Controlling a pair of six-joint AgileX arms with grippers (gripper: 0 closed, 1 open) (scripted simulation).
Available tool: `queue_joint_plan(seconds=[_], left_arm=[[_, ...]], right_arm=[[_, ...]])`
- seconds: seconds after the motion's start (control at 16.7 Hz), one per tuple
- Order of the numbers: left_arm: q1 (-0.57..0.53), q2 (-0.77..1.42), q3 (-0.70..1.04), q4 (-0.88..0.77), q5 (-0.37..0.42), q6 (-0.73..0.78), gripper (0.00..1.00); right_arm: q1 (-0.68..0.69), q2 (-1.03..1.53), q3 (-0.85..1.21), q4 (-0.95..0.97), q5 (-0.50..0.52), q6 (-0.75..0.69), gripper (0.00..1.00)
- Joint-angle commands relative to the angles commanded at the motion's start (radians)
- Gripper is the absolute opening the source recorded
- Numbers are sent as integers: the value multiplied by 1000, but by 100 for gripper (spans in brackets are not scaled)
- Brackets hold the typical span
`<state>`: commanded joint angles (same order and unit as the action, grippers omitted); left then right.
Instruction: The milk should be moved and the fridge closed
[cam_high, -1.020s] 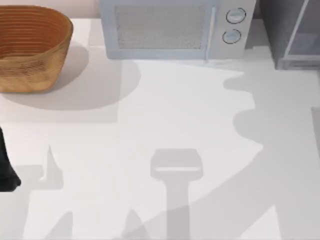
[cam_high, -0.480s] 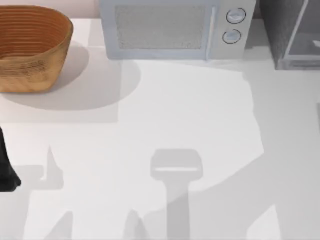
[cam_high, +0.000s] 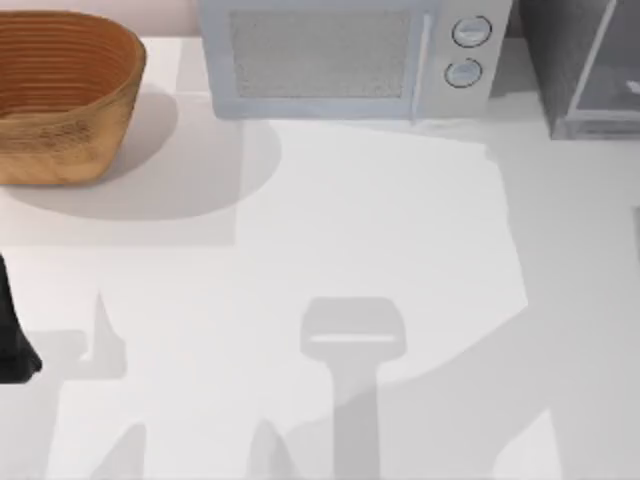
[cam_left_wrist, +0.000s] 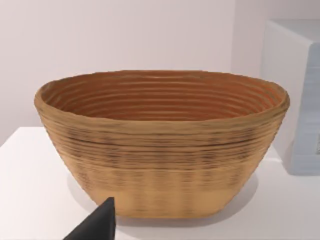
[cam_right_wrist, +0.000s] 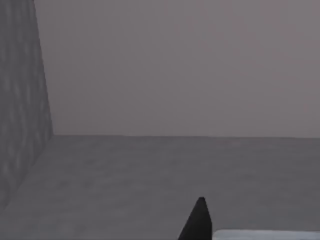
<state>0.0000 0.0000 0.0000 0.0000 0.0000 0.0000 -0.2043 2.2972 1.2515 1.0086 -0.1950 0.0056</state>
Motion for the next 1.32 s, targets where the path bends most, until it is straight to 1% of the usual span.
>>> queue_joint_plan(seconds=[0.66,0.72,1.32], left_arm=[[0,0,0,0,0,0,100],[0,0,0,0,0,0,100],[0,0,0,0,0,0,100]], right_arm=[[0,0,0,0,0,0,98],[0,0,0,0,0,0,100],[3,-10,-7,-6,1,2,100]])
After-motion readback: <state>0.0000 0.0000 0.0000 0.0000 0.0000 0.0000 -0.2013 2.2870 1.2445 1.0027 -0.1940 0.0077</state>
